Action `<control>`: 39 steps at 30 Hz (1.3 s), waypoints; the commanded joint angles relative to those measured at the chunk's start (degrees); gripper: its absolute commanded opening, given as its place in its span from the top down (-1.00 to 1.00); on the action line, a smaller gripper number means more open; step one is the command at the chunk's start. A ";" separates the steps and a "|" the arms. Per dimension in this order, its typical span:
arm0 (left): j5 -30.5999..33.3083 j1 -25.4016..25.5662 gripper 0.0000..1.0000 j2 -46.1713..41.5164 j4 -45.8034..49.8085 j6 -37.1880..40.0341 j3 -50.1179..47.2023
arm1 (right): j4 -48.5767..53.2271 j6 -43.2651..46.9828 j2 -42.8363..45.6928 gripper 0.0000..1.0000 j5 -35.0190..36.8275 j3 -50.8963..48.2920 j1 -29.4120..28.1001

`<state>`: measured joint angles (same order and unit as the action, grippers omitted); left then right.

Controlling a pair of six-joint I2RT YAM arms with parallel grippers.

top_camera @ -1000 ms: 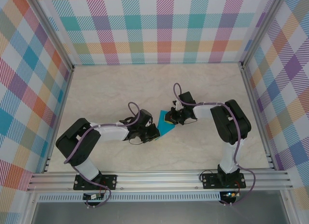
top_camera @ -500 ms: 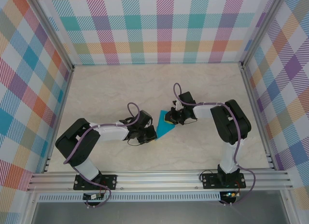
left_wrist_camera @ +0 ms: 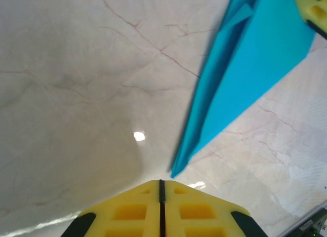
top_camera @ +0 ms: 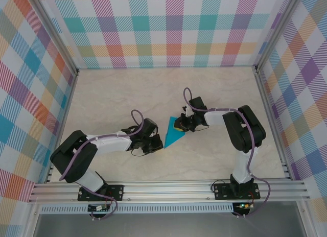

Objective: Fold a paper plane with a square sheet of paper (pick it up from the middle)
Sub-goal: Fourth fold the wing at the center of the table, then turn over the paper at the center of the table.

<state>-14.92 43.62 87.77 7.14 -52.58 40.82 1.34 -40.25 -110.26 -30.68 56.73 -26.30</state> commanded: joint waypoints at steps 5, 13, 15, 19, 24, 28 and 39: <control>3.10 -0.46 0.80 -0.51 6.19 5.20 7.30 | 7.41 1.38 5.31 0.63 2.26 1.62 0.03; 5.51 -2.19 0.49 7.07 11.07 11.33 16.97 | 15.81 1.79 15.60 0.30 10.62 -1.84 1.55; 6.52 -2.95 0.43 9.44 13.23 12.90 19.66 | 15.91 0.85 16.33 0.28 10.71 -3.13 1.78; 6.06 -4.10 0.40 13.35 14.49 15.01 23.38 | 13.70 -1.16 16.60 0.24 9.44 -5.68 1.78; 5.88 -4.59 0.34 17.73 17.23 17.31 27.79 | 10.58 -3.03 14.69 0.23 7.21 -7.19 1.67; 5.78 -4.69 0.35 19.76 18.35 17.98 29.47 | 8.94 -3.83 13.53 0.22 6.34 -7.51 1.70; 4.63 -4.68 0.40 23.19 19.45 18.55 31.51 | 8.77 -4.05 10.38 0.22 6.58 -6.90 1.70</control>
<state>-9.87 39.55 109.93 24.21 -35.07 70.39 11.42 -43.77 -98.98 -23.03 49.82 -24.43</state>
